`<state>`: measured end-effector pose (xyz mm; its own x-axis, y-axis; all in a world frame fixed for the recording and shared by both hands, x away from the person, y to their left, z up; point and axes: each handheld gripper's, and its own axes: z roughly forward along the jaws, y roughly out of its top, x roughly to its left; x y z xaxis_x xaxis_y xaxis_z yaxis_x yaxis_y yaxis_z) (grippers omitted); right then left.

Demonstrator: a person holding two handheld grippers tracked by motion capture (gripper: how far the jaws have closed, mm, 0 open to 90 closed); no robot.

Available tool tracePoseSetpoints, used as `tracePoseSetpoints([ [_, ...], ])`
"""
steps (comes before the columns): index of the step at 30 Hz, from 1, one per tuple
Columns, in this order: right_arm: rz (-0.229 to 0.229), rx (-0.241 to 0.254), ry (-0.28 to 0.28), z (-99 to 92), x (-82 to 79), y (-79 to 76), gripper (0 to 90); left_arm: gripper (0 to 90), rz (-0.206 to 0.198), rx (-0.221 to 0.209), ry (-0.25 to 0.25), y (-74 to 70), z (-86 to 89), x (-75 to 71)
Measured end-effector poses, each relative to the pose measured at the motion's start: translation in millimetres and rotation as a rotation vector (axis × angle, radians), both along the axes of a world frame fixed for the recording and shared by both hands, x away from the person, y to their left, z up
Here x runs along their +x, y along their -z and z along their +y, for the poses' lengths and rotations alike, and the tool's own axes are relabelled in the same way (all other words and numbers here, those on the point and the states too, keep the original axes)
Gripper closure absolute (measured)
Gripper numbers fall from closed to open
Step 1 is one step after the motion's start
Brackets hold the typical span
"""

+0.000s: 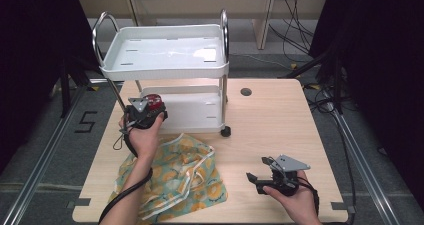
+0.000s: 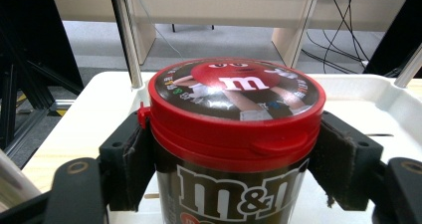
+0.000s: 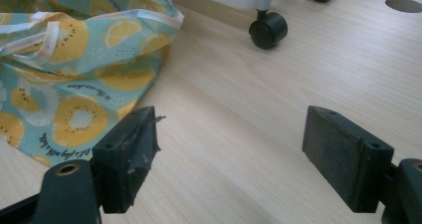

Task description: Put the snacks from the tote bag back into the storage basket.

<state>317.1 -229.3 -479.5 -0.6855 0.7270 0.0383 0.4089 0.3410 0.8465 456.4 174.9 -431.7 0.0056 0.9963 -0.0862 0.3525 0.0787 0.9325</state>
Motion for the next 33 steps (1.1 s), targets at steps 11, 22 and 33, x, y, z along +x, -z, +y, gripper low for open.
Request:
tracePoseSetpoints([
  [11,0.006,0.008,-0.012,0.8,0.0,0.4,22.7,25.2,0.009,0.002,0.004,4.7,-2.9,4.3],
  [22,0.016,0.009,0.004,1.1,-1.9,-0.1,22.7,25.2,0.022,0.012,0.010,7.9,-4.5,8.0],
  [33,0.020,0.009,0.004,1.2,-2.2,-0.1,22.7,25.2,0.031,0.007,0.014,11.9,-6.9,10.8],
])
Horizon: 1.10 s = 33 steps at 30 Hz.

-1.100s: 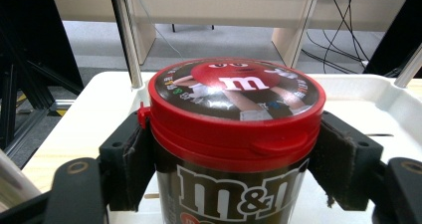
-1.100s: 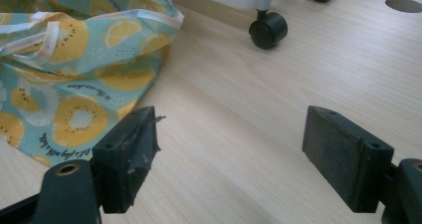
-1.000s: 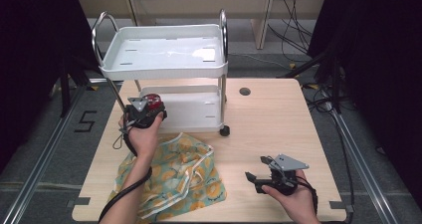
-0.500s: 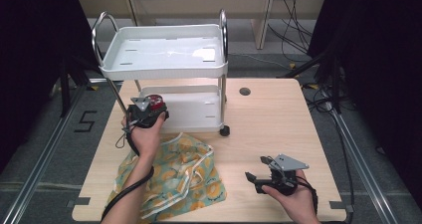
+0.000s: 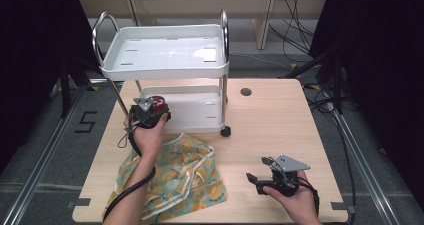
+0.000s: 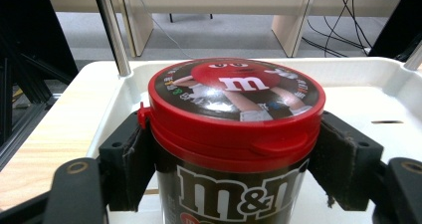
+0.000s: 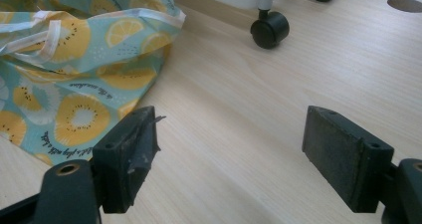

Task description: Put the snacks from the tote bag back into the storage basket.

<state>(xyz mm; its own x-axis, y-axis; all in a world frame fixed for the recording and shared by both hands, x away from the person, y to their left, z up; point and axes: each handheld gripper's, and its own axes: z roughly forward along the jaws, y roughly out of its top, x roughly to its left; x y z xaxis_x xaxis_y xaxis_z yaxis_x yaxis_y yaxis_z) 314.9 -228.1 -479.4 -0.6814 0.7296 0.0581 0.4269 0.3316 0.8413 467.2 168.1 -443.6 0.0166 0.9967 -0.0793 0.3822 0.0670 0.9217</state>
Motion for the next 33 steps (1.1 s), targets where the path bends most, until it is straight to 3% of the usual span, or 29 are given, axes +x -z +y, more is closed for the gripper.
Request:
tracePoseSetpoints([
  [12,0.007,0.003,0.001,0.4,-0.5,0.1,22.7,25.1,0.014,0.011,0.018,6.2,-2.0,2.6],
  [15,-0.026,-0.011,-0.013,-1.0,2.1,0.5,22.7,25.1,0.021,0.011,0.017,7.8,-3.1,3.3],
  [33,-0.012,-0.002,-0.021,-0.5,1.8,0.7,22.6,25.0,0.049,0.019,0.007,18.6,-5.9,7.2],
])
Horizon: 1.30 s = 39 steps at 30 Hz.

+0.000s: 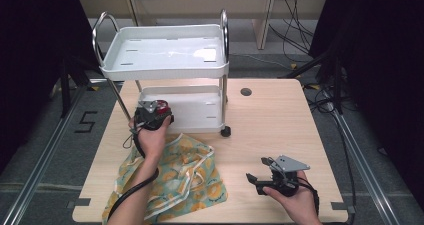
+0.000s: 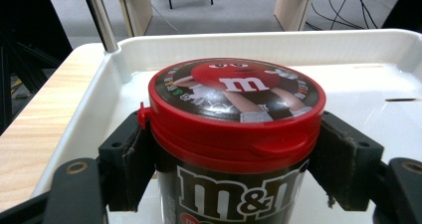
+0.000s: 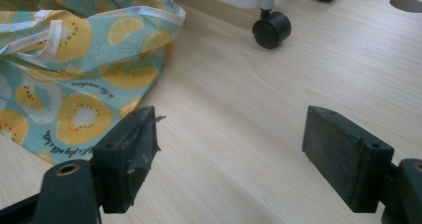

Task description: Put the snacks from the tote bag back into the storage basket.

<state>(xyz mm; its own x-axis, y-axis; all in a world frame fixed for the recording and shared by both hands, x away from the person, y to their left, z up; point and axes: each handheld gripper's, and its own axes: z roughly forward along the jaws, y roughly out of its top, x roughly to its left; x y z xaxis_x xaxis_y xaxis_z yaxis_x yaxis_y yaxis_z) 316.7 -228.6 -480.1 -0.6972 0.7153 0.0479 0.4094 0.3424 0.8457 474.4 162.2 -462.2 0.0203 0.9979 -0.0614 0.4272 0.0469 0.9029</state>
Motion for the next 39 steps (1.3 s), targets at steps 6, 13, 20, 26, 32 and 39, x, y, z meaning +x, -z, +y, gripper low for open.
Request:
tracePoseSetpoints([
  [6,0.005,-0.003,-0.001,0.0,-0.5,-0.4,22.7,25.0,0.007,0.002,0.002,1.1,-1.3,1.7],
  [13,0.004,-0.002,-0.002,0.0,-0.3,-0.4,22.7,24.9,0.015,-0.001,-0.001,3.3,-2.6,3.1],
  [20,0.004,-0.001,-0.003,0.1,-0.3,-0.4,22.7,24.8,0.024,0.007,0.002,4.6,-3.7,4.4],
  [26,0.012,0.004,0.015,2.0,-2.4,-0.1,22.6,24.2,0.058,0.037,0.008,5.3,-2.9,5.0],
  [32,0.021,0.004,0.006,1.6,-2.2,-0.2,22.6,23.1,0.075,0.021,0.014,6.9,-2.4,4.9],
  [39,0.019,0.005,0.016,2.4,-2.7,0.1,22.5,22.1,0.078,0.014,0.020,5.9,-1.8,5.1],
])
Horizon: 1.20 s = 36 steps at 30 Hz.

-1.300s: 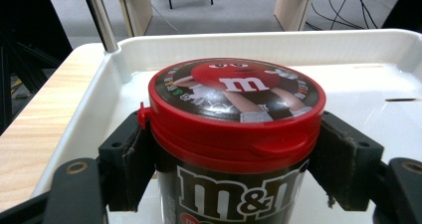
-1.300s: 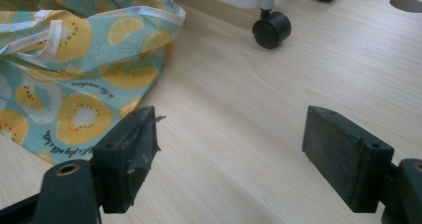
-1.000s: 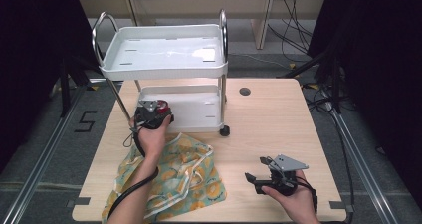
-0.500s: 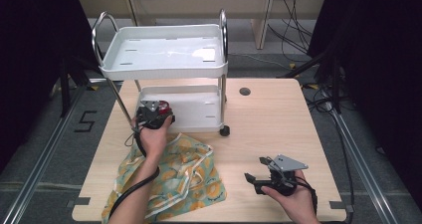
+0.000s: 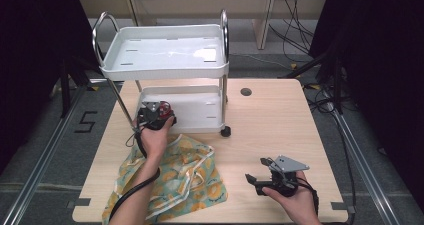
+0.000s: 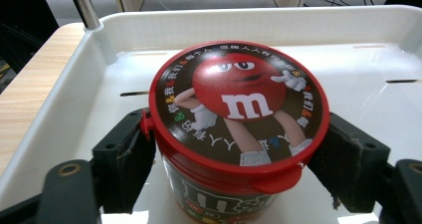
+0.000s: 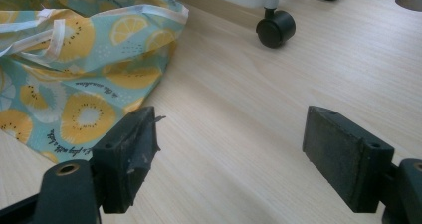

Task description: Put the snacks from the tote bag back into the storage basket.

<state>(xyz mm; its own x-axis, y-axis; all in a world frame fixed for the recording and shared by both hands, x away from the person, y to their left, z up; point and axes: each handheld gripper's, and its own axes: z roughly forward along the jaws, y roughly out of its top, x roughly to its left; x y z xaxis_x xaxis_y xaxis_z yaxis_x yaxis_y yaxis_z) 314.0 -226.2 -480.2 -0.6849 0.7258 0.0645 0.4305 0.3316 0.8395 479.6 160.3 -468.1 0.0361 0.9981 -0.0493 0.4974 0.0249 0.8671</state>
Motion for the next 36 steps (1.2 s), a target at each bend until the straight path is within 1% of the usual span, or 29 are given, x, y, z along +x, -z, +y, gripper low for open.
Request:
tracePoseSetpoints([
  [1,-0.011,0.006,-0.009,0.0,1.0,0.7,22.6,21.3,-0.002,-0.001,0.001,-0.4,0.3,-0.1],
  [2,-0.007,0.006,-0.012,-0.2,1.1,0.5,22.5,19.8,-0.002,-0.005,0.004,-1.0,0.6,-0.2],
  [3,0.000,0.008,-0.012,-0.1,0.9,0.4,22.5,18.3,-0.024,-0.026,0.001,-1.3,-0.5,0.1],
  [5,0.001,0.009,-0.010,0.0,0.8,0.4,22.5,16.7,-0.033,-0.036,0.004,-4.1,0.0,-0.9],
  [7,-0.001,0.006,-0.012,-0.1,0.9,0.5,22.5,15.4,-0.037,-0.037,0.018,-7.7,-0.1,-2.0],
  [8,0.002,-0.002,-0.002,-0.3,0.1,-0.2,22.5,14.9,-0.040,-0.039,0.025,-9.3,-0.5,-2.6],
  [9,-0.009,-0.005,-0.003,-0.5,0.7,0.0,22.4,14.6,-0.041,-0.033,0.027,-10.8,-0.4,-3.3],
  [11,-0.013,-0.005,-0.004,-0.6,0.8,0.0,22.4,14.6,-0.035,-0.025,0.023,-12.8,-0.3,-4.7],
  [13,-0.013,-0.005,-0.004,-0.8,0.7,-0.1,22.4,14.5,-0.031,-0.028,0.022,-14.8,0.9,-6.8],
  [14,-0.024,-0.017,-0.017,-2.1,2.0,-0.4,22.4,14.5,-0.030,-0.027,0.029,-16.2,1.2,-8.3],
  [15,-0.016,-0.010,-0.021,-1.9,2.2,-0.2,22.4,14.4,-0.030,-0.030,0.029,-17.3,1.4,-9.7],
  [16,-0.015,-0.012,-0.019,-2.1,2.3,-0.3,22.4,14.4,-0.030,-0.029,0.033,-18.6,2.4,-11.0],
  [18,-0.018,-0.013,-0.019,-2.0,2.5,-0.2,22.4,14.4,-0.028,-0.031,0.022,-21.7,3.4,-13.8],
  [21,-0.019,-0.015,-0.016,-1.8,1.7,-0.6,22.4,14.2,-0.022,-0.037,0.027,-25.5,5.1,-18.3],
  [23,-0.019,-0.016,-0.015,-2.0,1.8,-0.6,22.3,14.2,-0.008,-0.003,0.033,-27.6,8.1,-22.1],
  [25,-0.017,-0.014,-0.018,-2.0,2.3,-0.2,22.3,14.2,-0.005,0.002,0.039,-28.8,9.3,-25.7],
  [28,-0.020,-0.015,-0.013,-2.0,1.8,-0.7,22.3,14.1,-0.006,-0.003,0.047,-31.1,11.6,-31.5],
  [29,-0.019,-0.015,-0.016,-1.9,1.8,-0.7,22.4,14.2,-0.006,0.003,0.046,-31.9,12.0,-34.1],
  [30,-0.020,-0.015,-0.015,-1.9,1.8,-0.7,22.3,14.1,-0.015,-0.024,0.054,-33.2,11.0,-37.3],
  [32,-0.019,-0.015,-0.014,-2.1,1.9,-0.8,22.4,14.1,-0.004,-0.021,0.065,-34.3,13.5,-43.6],
  [33,-0.017,-0.011,-0.018,-2.0,2.1,-0.6,22.4,14.1,0.003,-0.026,0.066,-34.8,14.2,-47.5],
  [36,-0.024,-0.014,-0.010,-1.5,1.6,-0.4,22.3,14.1,-0.016,-0.020,0.083,-37.2,17.5,-59.0],
])
